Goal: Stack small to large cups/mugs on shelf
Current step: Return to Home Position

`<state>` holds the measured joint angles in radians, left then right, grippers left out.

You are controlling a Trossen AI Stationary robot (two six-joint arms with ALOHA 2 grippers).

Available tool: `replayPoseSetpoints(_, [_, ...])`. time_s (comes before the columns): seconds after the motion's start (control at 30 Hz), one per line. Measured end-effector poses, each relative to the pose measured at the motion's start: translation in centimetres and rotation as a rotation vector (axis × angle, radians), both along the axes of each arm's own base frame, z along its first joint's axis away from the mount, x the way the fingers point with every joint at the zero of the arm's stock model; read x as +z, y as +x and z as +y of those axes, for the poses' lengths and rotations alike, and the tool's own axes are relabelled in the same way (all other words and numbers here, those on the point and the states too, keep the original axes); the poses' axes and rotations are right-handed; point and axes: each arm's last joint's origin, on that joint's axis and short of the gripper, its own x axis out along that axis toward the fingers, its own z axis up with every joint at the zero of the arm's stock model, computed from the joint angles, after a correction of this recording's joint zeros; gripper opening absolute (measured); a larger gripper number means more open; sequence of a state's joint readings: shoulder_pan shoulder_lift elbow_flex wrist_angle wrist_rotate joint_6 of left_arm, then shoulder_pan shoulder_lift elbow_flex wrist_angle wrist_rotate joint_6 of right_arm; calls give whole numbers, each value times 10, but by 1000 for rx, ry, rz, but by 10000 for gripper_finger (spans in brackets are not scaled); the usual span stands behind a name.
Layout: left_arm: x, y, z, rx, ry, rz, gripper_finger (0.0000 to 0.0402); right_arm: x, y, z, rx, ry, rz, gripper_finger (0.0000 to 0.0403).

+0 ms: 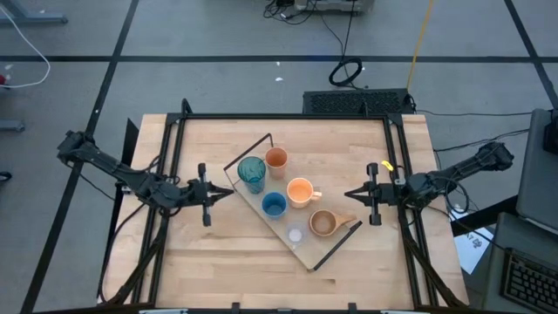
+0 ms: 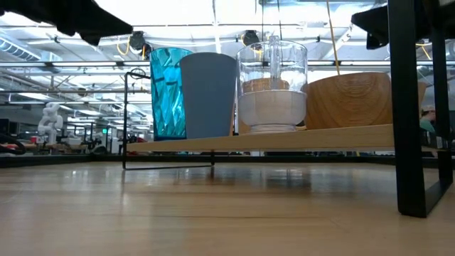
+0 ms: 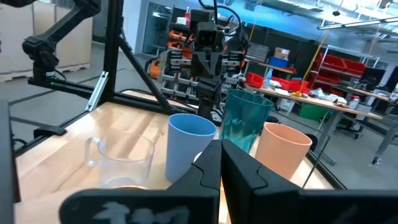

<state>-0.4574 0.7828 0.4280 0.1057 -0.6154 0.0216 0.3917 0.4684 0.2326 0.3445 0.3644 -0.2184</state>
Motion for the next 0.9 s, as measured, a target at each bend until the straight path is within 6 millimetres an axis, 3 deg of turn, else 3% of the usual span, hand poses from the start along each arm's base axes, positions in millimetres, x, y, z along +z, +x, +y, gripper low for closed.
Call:
replayPoseSetpoints(0.33, [-17,-12,13,20,-17,-3,3,-15,3,-14,-22,19,10,0])
replayPoseSetpoints(0.73, [-15,-12,20,41,-3,-16,7,-38,2,-29,-21,33,8,0])
replayPoseSetpoints(0.9, [-14,-13,23,62,-2,-20,5,-31,-1,-32,-31,43,-77,0])
